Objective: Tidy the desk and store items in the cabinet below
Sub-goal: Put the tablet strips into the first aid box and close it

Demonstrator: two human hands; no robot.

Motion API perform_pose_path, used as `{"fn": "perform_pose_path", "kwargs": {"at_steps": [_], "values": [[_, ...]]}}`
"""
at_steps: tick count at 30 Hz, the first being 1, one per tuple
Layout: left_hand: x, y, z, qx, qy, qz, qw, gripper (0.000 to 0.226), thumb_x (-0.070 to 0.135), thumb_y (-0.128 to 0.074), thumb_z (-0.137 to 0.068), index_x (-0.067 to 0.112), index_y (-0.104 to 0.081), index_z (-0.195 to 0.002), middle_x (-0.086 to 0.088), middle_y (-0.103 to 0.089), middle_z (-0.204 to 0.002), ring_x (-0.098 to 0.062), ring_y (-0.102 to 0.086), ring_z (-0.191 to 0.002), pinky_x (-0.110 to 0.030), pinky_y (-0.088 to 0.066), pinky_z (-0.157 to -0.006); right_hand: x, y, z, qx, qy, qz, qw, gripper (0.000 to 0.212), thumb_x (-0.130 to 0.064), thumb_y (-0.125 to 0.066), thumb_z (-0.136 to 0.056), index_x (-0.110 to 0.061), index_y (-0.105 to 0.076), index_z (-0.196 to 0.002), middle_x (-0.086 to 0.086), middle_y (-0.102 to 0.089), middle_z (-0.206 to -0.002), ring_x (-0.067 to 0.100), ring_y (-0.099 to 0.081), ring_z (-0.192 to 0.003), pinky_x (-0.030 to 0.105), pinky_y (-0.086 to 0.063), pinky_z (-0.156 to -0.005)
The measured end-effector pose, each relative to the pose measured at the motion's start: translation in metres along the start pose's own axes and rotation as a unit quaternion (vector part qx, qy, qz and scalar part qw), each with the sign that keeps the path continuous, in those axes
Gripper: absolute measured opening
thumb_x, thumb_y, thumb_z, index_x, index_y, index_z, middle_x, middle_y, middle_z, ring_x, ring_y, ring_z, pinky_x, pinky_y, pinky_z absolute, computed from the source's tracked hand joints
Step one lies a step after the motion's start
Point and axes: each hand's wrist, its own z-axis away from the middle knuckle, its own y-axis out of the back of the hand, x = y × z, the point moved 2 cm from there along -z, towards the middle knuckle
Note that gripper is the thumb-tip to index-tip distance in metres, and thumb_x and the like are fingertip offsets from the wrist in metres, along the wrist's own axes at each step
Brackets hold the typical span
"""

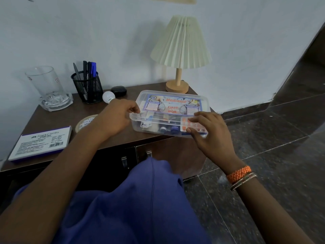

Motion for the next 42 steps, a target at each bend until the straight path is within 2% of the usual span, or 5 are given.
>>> {"fn": "perform_pose_path", "kwargs": {"at_steps": [6,13,19,25,42], "values": [[-0.001,-0.002,-0.002,-0.007,0.009,-0.019,1.0,0.05,-0.018,-0.042,-0.073,0.009,-0.069,-0.106,-0.013,-0.065,-0.114,-0.024,-0.056,-0.109,-0.023,-0.037,-0.088,0.009,-0.002,0.007,0.024,0.015,-0.031,0.999,0.037,-0.019,-0.074,-0.08,-0.021,-0.067,-0.117,0.001,-0.065,-0.124,0.023,-0.055,-0.114,0.04,-0.051,-0.09],[0.009,0.001,0.001,-0.009,0.014,-0.044,0.999,0.049,-0.017,-0.043,-0.075,0.01,-0.07,-0.107,-0.015,-0.066,-0.106,-0.014,-0.042,-0.081,-0.019,-0.029,-0.069,0.001,-0.009,0.019,0.06,0.0,-0.015,0.998,0.038,-0.012,-0.072,-0.083,-0.017,-0.066,-0.12,0.005,-0.064,-0.126,0.028,-0.054,-0.124,0.042,-0.046,-0.1],[0.001,-0.003,0.001,-0.014,-0.001,-0.045,0.999,0.045,-0.015,-0.045,-0.075,0.01,-0.067,-0.105,-0.013,-0.066,-0.105,-0.025,-0.055,-0.096,-0.035,-0.044,-0.085,0.015,0.001,0.014,0.009,-0.032,-0.111,0.993,0.055,-0.002,-0.071,-0.081,-0.01,-0.055,-0.132,0.014,-0.048,-0.142,0.019,-0.04,-0.133,0.036,-0.037,-0.107],[0.004,-0.007,0.003,-0.061,0.005,-0.042,0.997,0.045,-0.005,-0.061,-0.08,0.009,-0.058,-0.123,-0.013,-0.059,-0.094,-0.028,-0.054,-0.091,-0.026,-0.036,-0.076,0.026,-0.002,0.006,0.019,-0.041,-0.108,0.993,0.044,0.002,-0.063,-0.085,-0.01,-0.06,-0.127,0.012,-0.054,-0.136,0.024,-0.045,-0.133,0.038,-0.041,-0.107],[0.003,-0.015,-0.002,-0.077,0.01,-0.068,0.995,0.058,-0.007,-0.052,-0.084,0.009,-0.044,-0.139,-0.021,-0.054,-0.132,-0.034,-0.05,-0.12,-0.033,-0.038,-0.098,0.007,-0.008,-0.017,-0.025,-0.123,-0.077,0.989,0.038,-0.018,-0.066,-0.088,-0.019,-0.063,-0.125,0.011,-0.053,-0.139,0.03,-0.048,-0.131,0.052,-0.047,-0.1]]}}
